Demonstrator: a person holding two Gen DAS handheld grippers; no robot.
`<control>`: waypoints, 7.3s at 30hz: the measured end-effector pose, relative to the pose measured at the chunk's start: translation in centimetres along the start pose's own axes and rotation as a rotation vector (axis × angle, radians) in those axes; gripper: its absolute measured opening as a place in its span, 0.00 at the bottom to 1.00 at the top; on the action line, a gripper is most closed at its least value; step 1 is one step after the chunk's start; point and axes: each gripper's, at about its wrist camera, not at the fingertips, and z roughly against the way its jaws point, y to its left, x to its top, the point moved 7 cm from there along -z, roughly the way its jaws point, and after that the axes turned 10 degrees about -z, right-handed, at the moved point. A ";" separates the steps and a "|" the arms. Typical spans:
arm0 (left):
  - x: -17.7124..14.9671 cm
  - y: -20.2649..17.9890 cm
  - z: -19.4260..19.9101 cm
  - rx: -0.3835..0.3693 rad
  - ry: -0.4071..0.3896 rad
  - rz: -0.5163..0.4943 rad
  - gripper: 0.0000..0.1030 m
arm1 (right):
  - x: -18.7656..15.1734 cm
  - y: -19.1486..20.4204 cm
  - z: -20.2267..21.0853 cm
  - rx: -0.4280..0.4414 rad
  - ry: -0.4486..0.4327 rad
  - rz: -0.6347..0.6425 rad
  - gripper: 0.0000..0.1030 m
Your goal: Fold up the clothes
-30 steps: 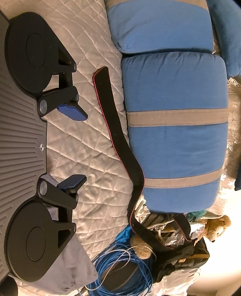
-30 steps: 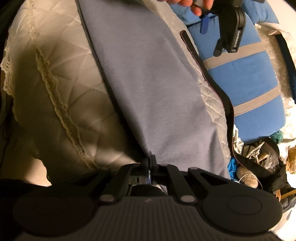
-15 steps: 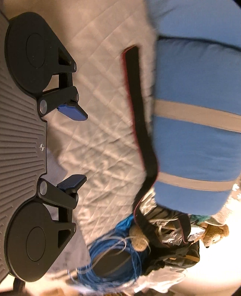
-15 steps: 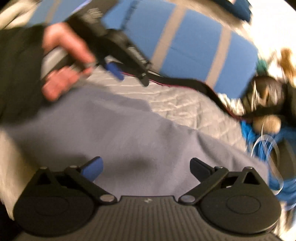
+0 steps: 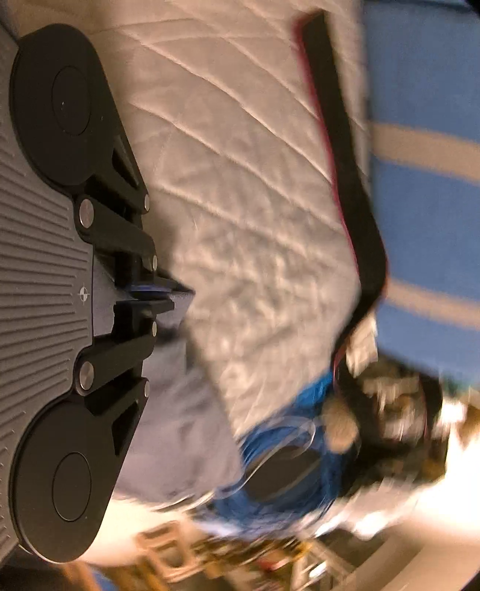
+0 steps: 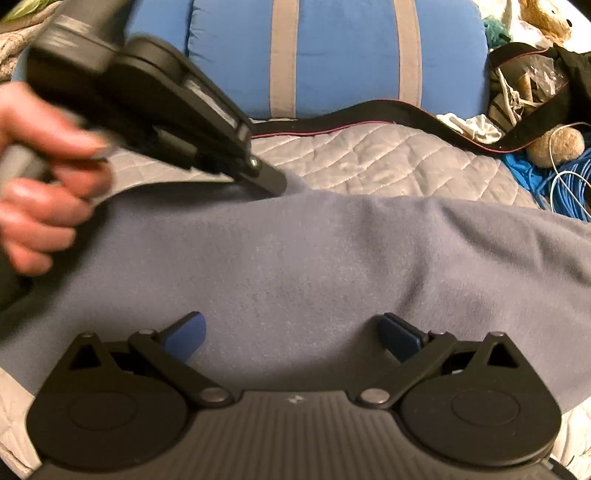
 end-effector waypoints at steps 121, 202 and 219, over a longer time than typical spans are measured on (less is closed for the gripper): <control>1.4 11.0 5.3 0.092 -0.075 0.347 0.46 | -0.3 0.2 -0.7 -0.004 0.005 0.022 1.00; -13.6 10.3 17.5 0.543 0.081 0.064 0.04 | 10.1 -2.1 -9.2 0.190 0.038 0.026 0.09; -12.9 10.7 20.2 0.546 -0.026 0.156 0.06 | 10.0 -2.6 -8.8 0.178 0.020 -0.004 0.10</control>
